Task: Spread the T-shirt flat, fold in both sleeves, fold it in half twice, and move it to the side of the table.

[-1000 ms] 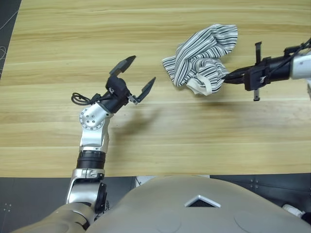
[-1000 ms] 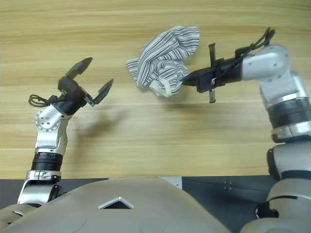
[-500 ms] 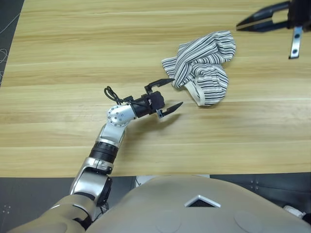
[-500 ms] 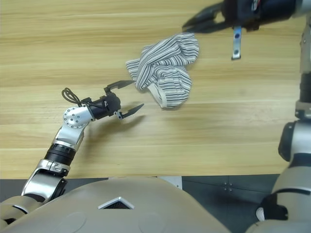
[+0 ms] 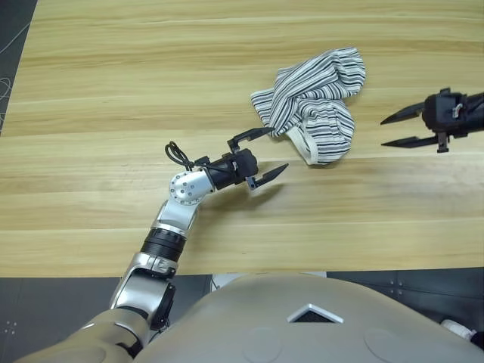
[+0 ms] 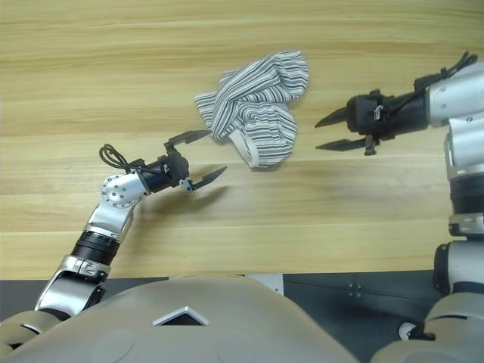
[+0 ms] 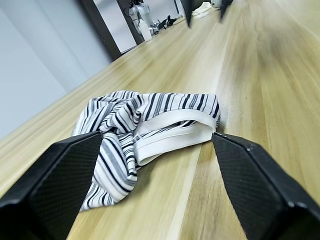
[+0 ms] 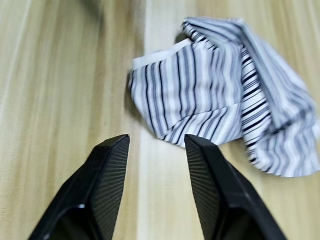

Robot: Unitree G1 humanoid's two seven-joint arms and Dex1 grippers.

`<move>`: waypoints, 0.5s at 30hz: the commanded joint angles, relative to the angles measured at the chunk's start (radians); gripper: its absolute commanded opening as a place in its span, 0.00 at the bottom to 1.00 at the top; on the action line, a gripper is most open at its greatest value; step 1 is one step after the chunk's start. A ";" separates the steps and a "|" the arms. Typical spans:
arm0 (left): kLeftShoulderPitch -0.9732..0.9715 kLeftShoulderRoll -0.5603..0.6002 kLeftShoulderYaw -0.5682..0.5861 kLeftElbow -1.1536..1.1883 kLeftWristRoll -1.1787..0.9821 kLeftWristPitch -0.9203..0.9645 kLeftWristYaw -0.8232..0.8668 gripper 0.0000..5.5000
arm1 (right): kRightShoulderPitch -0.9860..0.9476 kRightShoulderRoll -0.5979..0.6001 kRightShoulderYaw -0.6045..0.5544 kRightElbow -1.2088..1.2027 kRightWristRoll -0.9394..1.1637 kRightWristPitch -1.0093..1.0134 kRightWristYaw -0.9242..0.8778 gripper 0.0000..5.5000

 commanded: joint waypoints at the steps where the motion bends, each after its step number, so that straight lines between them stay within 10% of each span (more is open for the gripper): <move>1: 0.028 0.041 0.024 -0.046 -0.018 0.012 -0.002 0.74 | 0.063 0.031 0.003 -0.018 -0.027 -0.010 -0.041 0.54; 15: 0.100 0.103 0.046 -0.134 -0.056 0.041 -0.006 0.74 | 0.090 0.292 0.096 0.382 -0.540 -0.741 -0.798 0.67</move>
